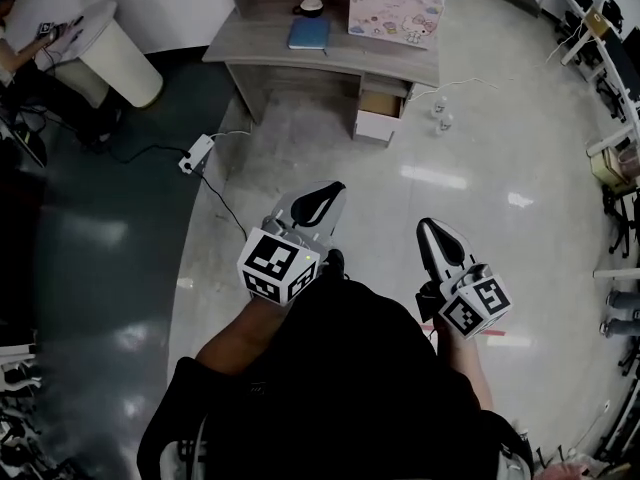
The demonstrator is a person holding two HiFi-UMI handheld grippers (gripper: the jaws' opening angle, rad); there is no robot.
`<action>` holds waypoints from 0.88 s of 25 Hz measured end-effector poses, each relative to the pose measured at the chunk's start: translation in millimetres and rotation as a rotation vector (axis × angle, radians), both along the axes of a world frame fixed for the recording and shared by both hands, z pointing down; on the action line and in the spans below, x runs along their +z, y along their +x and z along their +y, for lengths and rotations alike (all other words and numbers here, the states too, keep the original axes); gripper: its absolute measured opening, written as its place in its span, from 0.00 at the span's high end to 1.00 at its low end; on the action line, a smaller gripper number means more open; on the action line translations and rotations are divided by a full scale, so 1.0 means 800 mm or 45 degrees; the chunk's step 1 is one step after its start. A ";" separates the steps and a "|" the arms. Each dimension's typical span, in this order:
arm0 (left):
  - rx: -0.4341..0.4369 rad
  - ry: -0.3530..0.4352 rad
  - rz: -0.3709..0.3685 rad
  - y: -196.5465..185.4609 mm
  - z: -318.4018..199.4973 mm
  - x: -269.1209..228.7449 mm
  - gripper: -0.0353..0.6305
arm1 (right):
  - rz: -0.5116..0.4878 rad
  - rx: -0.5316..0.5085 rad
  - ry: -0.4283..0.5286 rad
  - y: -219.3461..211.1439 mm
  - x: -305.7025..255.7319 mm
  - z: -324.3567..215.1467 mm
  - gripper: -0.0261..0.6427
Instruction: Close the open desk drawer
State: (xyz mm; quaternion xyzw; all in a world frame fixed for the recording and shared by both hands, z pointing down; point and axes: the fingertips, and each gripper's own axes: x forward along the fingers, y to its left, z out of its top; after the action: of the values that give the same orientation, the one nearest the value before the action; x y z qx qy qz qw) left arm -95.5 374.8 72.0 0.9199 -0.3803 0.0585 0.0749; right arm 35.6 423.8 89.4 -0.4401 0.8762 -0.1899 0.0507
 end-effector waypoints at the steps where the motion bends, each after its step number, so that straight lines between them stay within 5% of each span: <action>1: -0.001 -0.002 0.001 -0.007 -0.022 0.000 0.91 | -0.003 0.006 -0.001 -0.004 -0.001 -0.022 0.94; 10: -0.001 -0.092 -0.021 -0.025 -0.183 0.025 0.91 | -0.004 0.014 -0.099 -0.015 0.020 -0.175 0.94; 22: -0.027 -0.182 -0.068 0.062 -0.381 0.073 0.91 | -0.044 -0.079 -0.178 0.040 0.080 -0.391 0.94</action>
State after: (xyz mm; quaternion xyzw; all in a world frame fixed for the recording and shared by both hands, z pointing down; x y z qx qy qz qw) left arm -46.1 70.2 130.1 0.9063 -0.3866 0.1095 0.1310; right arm 67.7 111.0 153.6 -0.4119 0.8729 -0.2598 0.0288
